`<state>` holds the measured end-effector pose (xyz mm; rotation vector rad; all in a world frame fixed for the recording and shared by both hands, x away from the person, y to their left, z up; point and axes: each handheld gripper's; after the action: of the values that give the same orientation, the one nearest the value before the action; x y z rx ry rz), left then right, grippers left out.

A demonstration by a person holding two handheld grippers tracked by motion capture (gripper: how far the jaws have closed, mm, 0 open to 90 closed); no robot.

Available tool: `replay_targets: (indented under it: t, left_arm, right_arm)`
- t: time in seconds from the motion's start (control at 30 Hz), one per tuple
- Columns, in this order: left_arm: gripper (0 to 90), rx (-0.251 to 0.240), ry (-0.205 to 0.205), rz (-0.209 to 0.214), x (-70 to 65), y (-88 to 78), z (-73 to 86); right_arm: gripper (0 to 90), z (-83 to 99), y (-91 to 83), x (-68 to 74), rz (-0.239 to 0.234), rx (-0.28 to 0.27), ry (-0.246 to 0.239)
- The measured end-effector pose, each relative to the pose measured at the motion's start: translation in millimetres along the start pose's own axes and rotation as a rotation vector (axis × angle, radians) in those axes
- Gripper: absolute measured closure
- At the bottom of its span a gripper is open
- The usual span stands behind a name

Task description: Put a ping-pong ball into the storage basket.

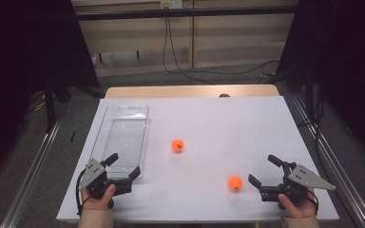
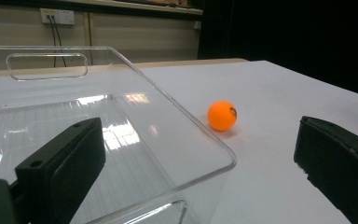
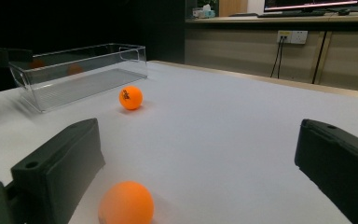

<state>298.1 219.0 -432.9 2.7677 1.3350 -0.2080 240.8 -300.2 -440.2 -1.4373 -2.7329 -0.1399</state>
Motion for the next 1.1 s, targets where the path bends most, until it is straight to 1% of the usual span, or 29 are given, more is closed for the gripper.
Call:
replay_targets:
  t: [0.1, 0.23, 0.47, 0.5, 0.6, 0.63, 0.73, 0.77, 0.8, 1.07, 1.1]
  left_arm:
    - [1.9, 0.003, 0.0, 0.006, -0.6, 0.5, -0.1]
    - [1.9, 0.004, -0.013, 0.009, -1.9, 1.5, 0.2]
    - [1.9, 0.008, -0.012, 0.021, -3.3, 3.1, -0.2]
    - [1.9, 0.007, -0.018, 0.022, -4.3, 3.7, -0.1]
    - [1.9, 0.008, -0.011, 0.031, -6.2, 5.5, -0.3]
    - [1.9, 0.01, -0.01, 0.04, -7.6, 7.3, -0.5]
    - [1.9, 0.008, -0.013, 0.043, -9.5, 9.0, -0.4]
    - [1.9, 0.011, -0.007, 0.05, -9.6, 9.7, -0.5]
    - [1.9, 0.013, -0.011, 0.05, -10.5, 10.2, -0.3]
    - [1.9, 0.02, 0.002, 0.071, -15.3, 15.2, -1.0]
    - [1.9, 0.02, -0.001, 0.074, -16.4, 16.0, -1.1]
  right_arm:
    - [0.3, 0.0, -0.2, 0.0, -0.001, 0.0, -0.001]
    - [0.3, 0.2, -0.2, 0.1, -0.002, 0.002, -0.001]
    - [0.3, 0.2, 0.2, 0.1, -0.006, 0.002, -0.005]
    - [0.3, 0.2, 0.2, 0.1, -0.006, 0.003, -0.005]
    - [0.3, 0.3, -0.2, 0.0, -0.004, 0.003, -0.005]
    - [0.3, 0.3, -0.5, -0.1, -0.005, 0.002, -0.005]
    - [0.3, 0.4, -0.7, -0.2, -0.005, 0.003, -0.007]
    - [0.3, 0.2, -0.9, -0.3, -0.004, 0.002, -0.007]
    - [0.3, 0.2, -0.9, -0.3, -0.004, 0.002, -0.007]
    - [0.3, -0.1, -0.9, 0.0, -0.006, 0.001, -0.006]
    - [0.3, -0.2, -1.0, 0.0, -0.006, 0.0, -0.006]
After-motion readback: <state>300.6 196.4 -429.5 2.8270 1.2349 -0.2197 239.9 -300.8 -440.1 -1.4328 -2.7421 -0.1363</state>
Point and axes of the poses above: each handheld gripper's, and its own axes: y roughly forward along the jaws, z roughly out of its underside, x roughly to its left, and after that the axes turned 13 degrees about -x, right-handed
